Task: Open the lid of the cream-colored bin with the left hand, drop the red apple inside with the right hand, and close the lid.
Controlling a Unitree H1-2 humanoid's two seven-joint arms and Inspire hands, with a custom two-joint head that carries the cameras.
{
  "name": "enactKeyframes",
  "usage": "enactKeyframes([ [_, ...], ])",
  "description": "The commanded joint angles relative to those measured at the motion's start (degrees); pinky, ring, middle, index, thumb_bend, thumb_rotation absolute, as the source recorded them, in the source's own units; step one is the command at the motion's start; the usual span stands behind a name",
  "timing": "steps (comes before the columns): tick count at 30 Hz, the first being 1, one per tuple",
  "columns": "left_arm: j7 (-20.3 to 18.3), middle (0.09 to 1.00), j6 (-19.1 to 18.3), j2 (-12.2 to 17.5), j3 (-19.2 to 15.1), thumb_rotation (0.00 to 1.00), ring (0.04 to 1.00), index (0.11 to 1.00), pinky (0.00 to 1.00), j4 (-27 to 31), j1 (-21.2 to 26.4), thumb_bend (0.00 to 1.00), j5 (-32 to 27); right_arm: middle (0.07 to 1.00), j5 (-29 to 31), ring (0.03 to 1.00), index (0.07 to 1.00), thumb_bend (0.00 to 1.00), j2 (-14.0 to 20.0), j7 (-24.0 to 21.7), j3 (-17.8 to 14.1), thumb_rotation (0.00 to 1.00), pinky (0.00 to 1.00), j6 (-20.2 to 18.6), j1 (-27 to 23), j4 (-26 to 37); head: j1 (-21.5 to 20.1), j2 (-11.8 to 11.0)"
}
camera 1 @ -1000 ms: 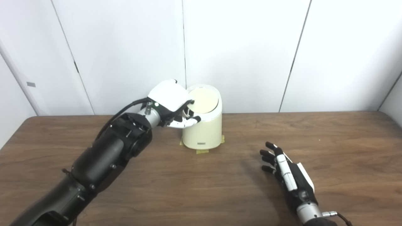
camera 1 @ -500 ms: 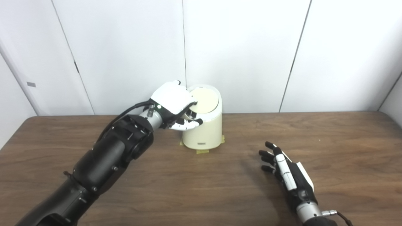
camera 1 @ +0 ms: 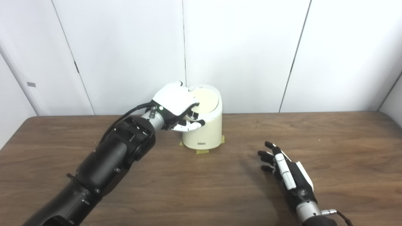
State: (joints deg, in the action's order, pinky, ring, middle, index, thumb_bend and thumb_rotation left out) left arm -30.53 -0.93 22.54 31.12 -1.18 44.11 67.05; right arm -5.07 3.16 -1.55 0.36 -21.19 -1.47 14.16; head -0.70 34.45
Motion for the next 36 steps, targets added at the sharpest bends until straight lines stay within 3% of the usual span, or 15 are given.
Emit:
enactKeyframes([
  [1, -0.99, 0.871, 1.69, -0.74, 0.39, 1.0, 0.933, 0.843, 1.0, 0.91, 1.21, 0.46, -0.85, 0.808, -0.03, 0.845, 0.9, 0.43, 0.11, -0.31, 0.51, 1.0, 0.77, -0.36, -1.52, 1.43, -0.08, 0.09],
  [16, -9.09, 0.849, 1.71, 0.05, 3.13, 1.0, 0.93, 0.779, 1.0, 1.27, 0.98, 0.47, 1.21, 0.795, 0.24, 0.851, 0.902, 0.43, 0.38, -0.64, 0.55, 1.0, 0.8, -1.42, -1.26, 2.73, -0.36, 0.72],
  [25, -11.22, 0.846, 1.01, -0.29, 2.87, 1.0, 0.924, 0.781, 1.0, 2.52, 0.32, 0.48, 1.61, 0.786, -0.58, 0.832, 0.893, 0.43, 1.13, -0.53, 1.01, 1.0, 0.76, -1.09, -1.29, 2.57, -0.33, 0.79],
  [29, -8.5, 0.844, 0.18, -1.03, -0.01, 0.99, 0.92, 0.817, 1.0, 4.05, -0.48, 0.46, -0.79, 0.788, 0.03, 0.833, 0.894, 0.43, 1.07, -0.61, 0.81, 1.0, 0.76, -1.38, -1.26, 2.69, -0.31, 0.8],
  [36, 4.2, 0.828, 0.32, -2.97, -8.05, 0.84, 0.856, 0.836, 0.93, 7.24, -2.43, 0.4, -5.37, 0.792, 0.0, 0.831, 0.884, 0.43, 1.05, -0.41, 0.65, 1.0, 0.74, -1.41, -1.45, 2.67, -0.48, 0.78],
])
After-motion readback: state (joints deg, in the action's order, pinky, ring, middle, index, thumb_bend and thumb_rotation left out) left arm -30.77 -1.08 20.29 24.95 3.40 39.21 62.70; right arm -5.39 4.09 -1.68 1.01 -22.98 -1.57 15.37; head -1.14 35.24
